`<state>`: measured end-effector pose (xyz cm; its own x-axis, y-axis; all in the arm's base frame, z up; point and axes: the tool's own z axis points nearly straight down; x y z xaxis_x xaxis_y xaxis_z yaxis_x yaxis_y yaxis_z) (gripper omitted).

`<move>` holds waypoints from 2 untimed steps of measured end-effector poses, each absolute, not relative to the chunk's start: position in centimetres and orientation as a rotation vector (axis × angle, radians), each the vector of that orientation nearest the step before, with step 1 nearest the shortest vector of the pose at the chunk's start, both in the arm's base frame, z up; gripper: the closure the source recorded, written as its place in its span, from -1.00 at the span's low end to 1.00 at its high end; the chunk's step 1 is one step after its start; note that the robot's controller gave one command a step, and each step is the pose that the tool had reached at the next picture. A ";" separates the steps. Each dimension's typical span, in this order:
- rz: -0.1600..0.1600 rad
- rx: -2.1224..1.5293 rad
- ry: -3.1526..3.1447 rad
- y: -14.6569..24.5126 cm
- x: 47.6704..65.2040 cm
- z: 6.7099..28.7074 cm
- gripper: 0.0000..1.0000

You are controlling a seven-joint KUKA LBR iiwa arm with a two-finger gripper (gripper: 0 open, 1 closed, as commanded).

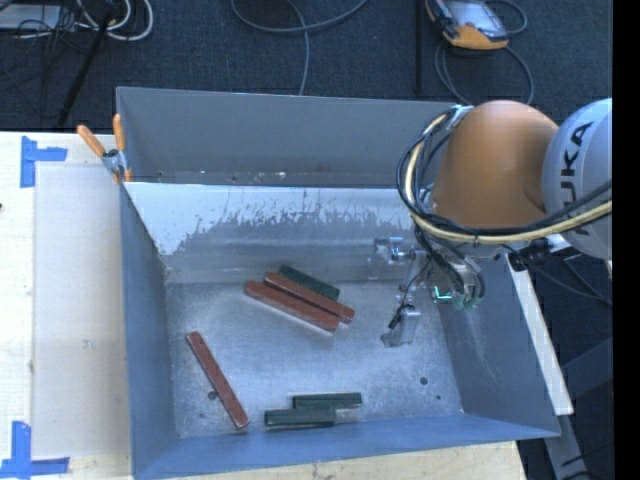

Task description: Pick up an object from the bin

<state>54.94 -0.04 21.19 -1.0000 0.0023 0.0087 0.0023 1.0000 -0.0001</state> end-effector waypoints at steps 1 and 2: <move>0.000 -0.004 -3.140 0.0 55.1 21.6 -1.00; -0.002 -0.086 -3.145 3.0 57.3 15.0 -1.00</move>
Offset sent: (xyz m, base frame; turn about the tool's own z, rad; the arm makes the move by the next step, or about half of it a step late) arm 0.0444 0.0643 -0.1419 0.1123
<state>57.28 2.99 14.98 -0.9985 0.0550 -0.0050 0.0549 0.9985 0.0013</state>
